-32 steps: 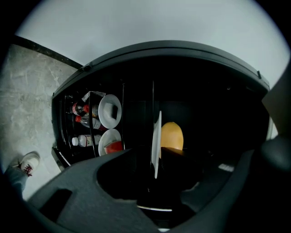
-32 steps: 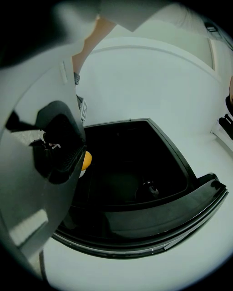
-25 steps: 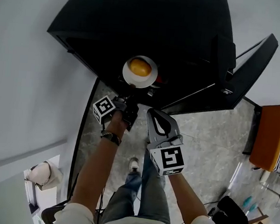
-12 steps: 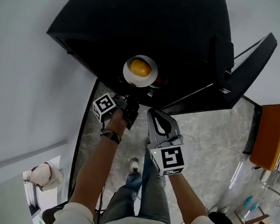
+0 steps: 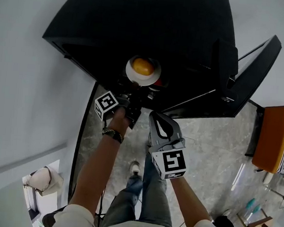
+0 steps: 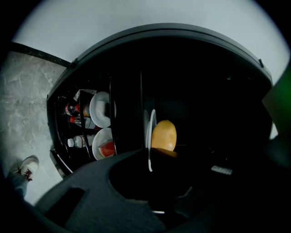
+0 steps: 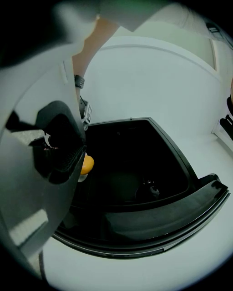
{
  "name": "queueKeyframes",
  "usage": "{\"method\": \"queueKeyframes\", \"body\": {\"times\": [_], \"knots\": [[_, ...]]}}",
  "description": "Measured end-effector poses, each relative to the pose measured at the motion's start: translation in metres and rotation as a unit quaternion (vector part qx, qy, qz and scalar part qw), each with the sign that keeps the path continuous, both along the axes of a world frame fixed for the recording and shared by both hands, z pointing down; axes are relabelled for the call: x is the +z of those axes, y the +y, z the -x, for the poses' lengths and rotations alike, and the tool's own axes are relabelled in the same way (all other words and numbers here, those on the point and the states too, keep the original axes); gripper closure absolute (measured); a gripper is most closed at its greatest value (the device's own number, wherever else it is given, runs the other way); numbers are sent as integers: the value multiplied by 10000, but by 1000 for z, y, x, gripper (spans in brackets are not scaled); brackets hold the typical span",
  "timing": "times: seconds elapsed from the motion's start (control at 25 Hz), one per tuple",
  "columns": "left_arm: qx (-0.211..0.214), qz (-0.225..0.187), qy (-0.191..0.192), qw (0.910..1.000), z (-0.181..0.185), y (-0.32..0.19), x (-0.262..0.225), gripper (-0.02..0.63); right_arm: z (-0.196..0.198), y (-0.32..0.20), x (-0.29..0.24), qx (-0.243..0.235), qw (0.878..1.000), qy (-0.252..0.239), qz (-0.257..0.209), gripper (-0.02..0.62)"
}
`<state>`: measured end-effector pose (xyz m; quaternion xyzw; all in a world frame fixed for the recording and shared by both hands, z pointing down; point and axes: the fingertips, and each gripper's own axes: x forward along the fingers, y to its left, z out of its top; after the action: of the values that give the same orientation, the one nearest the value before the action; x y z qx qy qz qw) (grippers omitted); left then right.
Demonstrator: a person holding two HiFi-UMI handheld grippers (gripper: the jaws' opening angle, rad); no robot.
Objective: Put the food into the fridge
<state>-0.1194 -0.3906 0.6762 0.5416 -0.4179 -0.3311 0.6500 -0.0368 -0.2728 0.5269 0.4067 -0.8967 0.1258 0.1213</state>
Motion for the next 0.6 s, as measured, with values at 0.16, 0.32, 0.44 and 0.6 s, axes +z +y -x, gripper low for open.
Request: {"method": "queueKeyframes", "body": {"times": [0.16,0.32,0.44,0.6], "knots": [[-6,-9,-5,10000,0,-8,0,589,0,-1,4,9,10000,20,39,591],[9,-71,12,10000,-2,-16,-2,589,1,-2,6,20,10000,38,50,589],[3,-109,51,9999,-2,-20,-5,589,0,-3,7,35,10000,59,56,591],[3,-110,24,9999,-2,-22,-7,588,-1,-4,6,28,9999,92,46,590]]}}
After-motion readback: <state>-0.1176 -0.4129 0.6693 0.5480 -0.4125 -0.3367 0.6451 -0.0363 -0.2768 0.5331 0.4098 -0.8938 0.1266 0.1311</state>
